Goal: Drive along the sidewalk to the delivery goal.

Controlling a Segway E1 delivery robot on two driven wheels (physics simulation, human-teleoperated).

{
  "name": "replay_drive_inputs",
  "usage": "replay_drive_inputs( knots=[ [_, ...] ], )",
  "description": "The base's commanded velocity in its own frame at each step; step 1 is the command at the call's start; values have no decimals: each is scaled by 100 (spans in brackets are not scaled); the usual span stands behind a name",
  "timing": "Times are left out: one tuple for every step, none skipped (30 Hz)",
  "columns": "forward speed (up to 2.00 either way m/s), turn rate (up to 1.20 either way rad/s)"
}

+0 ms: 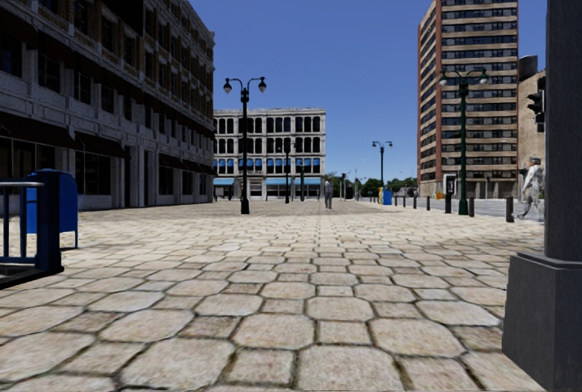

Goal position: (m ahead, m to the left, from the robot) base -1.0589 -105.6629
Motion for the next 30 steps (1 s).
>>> replay_drive_inputs(
  knots=[
    [200, 6],
    [200, 0],
    [200, 0],
    [200, 0],
    [200, 0],
    [200, 0],
    [200, 0],
    [200, 0],
    [200, 0],
    [200, 0],
    [200, 0],
    [200, 0],
    [200, 0],
    [200, 0],
    [200, 0],
    [200, 0],
    [200, 0],
    [200, 0],
    [200, 0],
    [200, 0],
    [200, 0],
    [200, 0],
    [200, 0],
    [200, 0],
    [200, 0],
    [200, 0],
    [200, 0],
    [200, 0],
    [200, 0],
    [200, 0]
  ],
)
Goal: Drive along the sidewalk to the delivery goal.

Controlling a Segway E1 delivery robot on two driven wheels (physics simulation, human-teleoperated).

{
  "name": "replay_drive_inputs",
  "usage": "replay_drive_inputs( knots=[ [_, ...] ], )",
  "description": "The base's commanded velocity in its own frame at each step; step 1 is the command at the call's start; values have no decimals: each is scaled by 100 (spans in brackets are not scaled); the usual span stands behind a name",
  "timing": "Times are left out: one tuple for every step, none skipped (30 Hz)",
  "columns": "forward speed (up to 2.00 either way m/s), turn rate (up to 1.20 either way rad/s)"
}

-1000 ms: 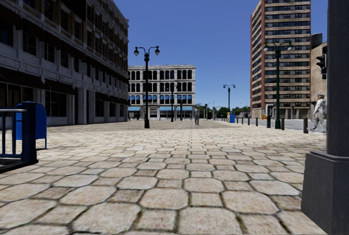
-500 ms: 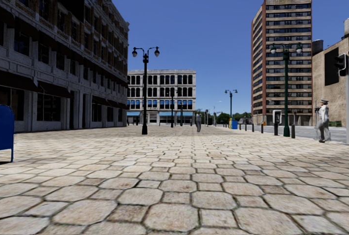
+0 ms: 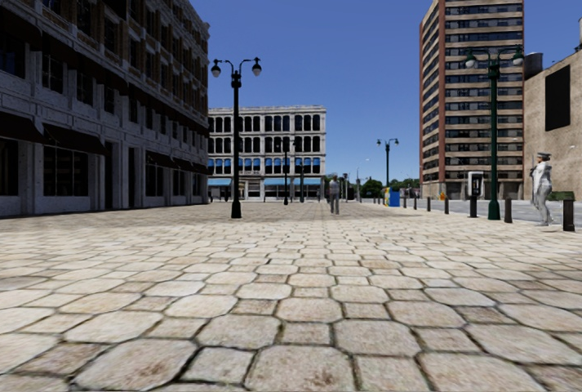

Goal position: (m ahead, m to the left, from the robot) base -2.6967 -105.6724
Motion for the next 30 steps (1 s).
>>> replay_drive_inputs(
  knots=[
    [200, 0],
    [200, 0],
    [199, -15],
    [199, -15],
    [193, -23],
    [188, -25],
    [177, -27],
    [177, -27],
    [156, -30],
    [140, -40],
    [131, -47],
    [131, -47],
    [128, -54],
    [127, -56],
    [127, -57],
    [127, -57],
    [127, -57],
    [127, -57],
    [127, -57],
    [127, -57],
    [127, -57],
    [127, -57],
    [127, -57],
    [127, -57],
    [127, -57],
    [127, -57],
    [127, -57],
    [127, -57],
    [127, -57],
    [127, -57]
  ],
)
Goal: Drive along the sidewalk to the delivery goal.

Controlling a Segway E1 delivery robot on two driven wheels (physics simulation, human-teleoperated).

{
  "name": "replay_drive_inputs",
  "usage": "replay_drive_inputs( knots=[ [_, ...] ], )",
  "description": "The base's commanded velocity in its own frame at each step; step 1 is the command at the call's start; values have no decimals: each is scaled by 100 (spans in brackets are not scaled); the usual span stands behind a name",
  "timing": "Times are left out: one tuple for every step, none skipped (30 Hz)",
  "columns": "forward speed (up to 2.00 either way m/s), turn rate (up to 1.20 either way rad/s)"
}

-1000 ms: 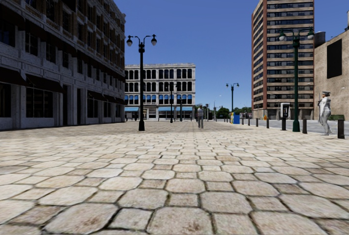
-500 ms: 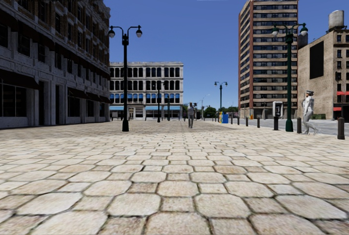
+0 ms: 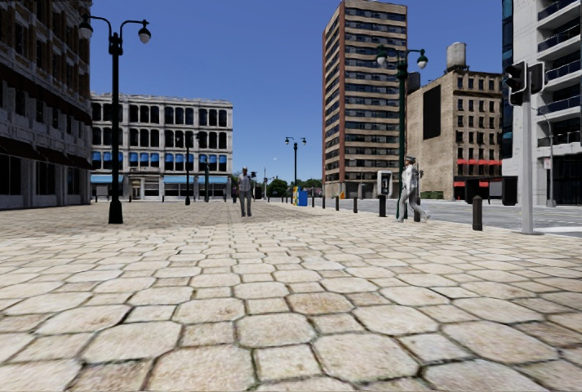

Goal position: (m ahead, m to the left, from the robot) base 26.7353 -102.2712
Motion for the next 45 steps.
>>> replay_drive_inputs(
  knots=[
    [127, -57],
    [127, -57],
    [127, -57],
    [127, -57],
    [127, -57],
    [127, -57],
    [127, -57],
    [127, -57],
    [127, -57],
    [127, -57],
    [127, -57],
    [127, -57],
    [127, -57],
    [127, -57],
    [127, -57],
    [127, -57],
    [127, -57],
    [127, -57],
    [127, -57],
    [127, -57],
    [127, -57],
    [127, -57],
    [127, -57],
    [127, -57],
    [127, -57],
    [127, -57],
    [127, -57],
    [127, -57],
    [127, -57],
    [127, -57],
    [127, -57],
    [127, -57],
    [127, -57],
    [127, -57],
    [127, -57],
    [127, -57],
    [127, -57],
    [127, -57],
    [127, -57],
    [127, -57],
    [127, -57],
    [127, -57],
    [127, -57],
    [127, -58],
    [127, -58]
  ],
)
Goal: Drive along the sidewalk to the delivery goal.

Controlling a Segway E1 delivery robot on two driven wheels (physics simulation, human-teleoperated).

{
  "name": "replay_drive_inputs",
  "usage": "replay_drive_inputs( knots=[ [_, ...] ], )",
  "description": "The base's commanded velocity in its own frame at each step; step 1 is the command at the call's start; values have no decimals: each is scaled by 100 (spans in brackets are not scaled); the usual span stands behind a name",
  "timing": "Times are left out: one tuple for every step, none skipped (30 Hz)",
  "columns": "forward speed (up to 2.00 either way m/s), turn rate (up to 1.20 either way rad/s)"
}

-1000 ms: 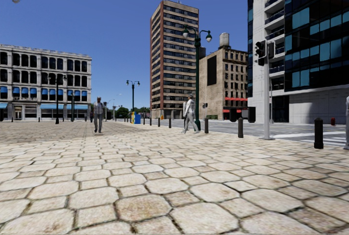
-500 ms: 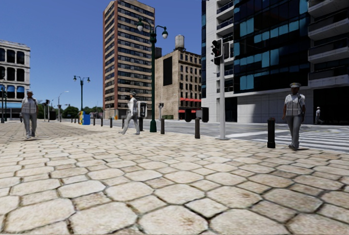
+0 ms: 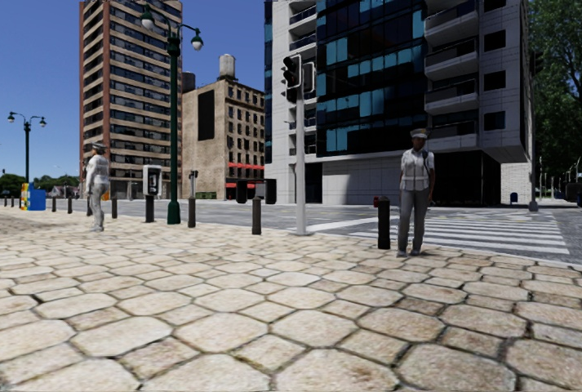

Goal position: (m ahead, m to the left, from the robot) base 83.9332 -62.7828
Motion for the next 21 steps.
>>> replay_drive_inputs(
  knots=[
    [127, -59],
    [127, -59],
    [127, -59],
    [127, -61],
    [127, -62],
    [127, -63],
    [127, -63],
    [127, -64],
    [127, -64],
    [127, -65],
    [127, -65],
    [127, -66],
    [127, -67],
    [127, -67],
    [127, -67],
    [127, -67],
    [127, -68],
    [127, -68],
    [127, -68],
    [127, -52],
    [127, 0]
  ],
)
